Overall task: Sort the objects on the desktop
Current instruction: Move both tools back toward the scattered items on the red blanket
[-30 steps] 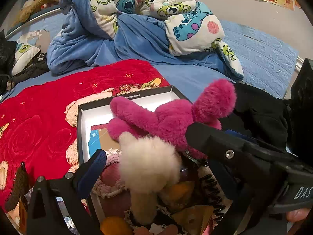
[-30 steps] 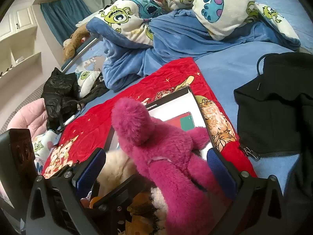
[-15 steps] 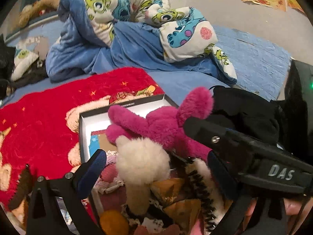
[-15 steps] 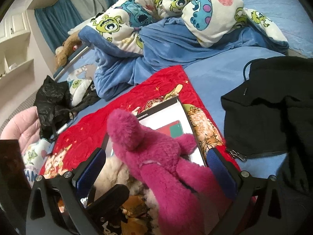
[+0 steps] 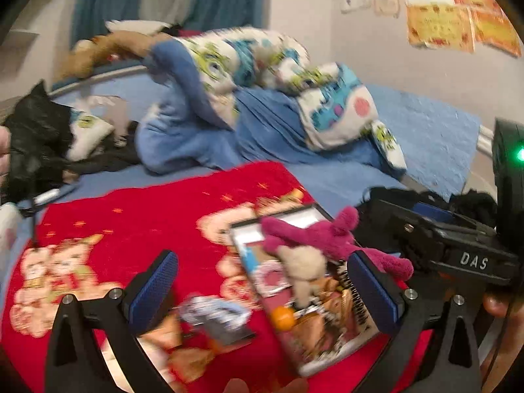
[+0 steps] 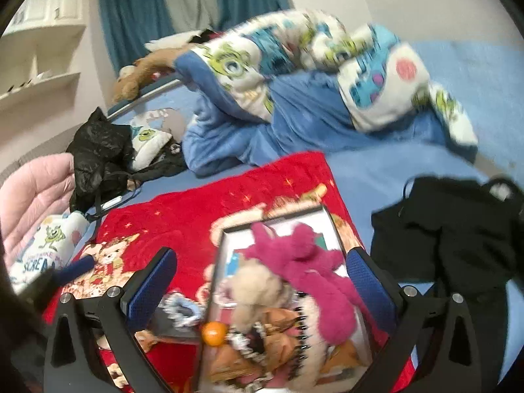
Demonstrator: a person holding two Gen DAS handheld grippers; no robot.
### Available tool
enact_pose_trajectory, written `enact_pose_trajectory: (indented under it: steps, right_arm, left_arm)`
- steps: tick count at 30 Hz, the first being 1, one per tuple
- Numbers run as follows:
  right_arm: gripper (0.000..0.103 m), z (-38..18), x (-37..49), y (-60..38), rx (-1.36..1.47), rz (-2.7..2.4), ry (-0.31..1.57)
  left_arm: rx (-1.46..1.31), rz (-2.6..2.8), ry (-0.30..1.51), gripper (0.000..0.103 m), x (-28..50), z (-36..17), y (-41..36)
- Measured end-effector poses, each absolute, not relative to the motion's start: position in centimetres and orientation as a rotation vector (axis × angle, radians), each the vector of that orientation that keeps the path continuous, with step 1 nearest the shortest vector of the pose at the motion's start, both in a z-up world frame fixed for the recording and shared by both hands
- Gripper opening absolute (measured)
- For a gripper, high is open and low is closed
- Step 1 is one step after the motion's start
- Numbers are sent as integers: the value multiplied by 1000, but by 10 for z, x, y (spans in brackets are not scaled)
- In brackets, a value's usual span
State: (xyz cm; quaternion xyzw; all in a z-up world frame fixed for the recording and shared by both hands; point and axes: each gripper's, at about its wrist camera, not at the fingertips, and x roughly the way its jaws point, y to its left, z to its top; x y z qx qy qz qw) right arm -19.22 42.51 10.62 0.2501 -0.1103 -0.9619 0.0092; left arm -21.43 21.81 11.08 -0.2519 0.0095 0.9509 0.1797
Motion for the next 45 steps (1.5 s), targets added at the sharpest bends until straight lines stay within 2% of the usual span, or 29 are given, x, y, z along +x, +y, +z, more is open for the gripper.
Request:
enact_pose_trajectory:
  steps: [7,10,16,22,27,31,39,45]
  right_arm:
    - [103,137,-133,354,640,-2993,-242]
    - [103,130,-108,332,586,-2924,-278]
    - [103,102,-80,282,604,-2866,-127]
    - [103,68,-78,267,606,-2814,-137]
    - [103,48,-90,268,668,-2781,-198]
    - [103,36,-103,265,728,-2771,-226]
    - [103,28,-116,255,752,-2723,-293]
    - [103,13,-128,235,836,-2692,-216]
  left_arm:
    - [-634,2805,-127,103,-152,144,112]
    - [-613,2862,-107,103,-128,146,89]
    - [-624,2942,-116,103,-91,121,52]
    - [-675,2958,-84,103,-79,70,48]
    - [-825,2895,-99,103,-77,17,52]
    - [-952,2903,-37,103,-85,-14,56]
    - [-1004,2882,-48,103,-88,-30,54]
    - [-1052,2851,4,103,-91,-39,61]
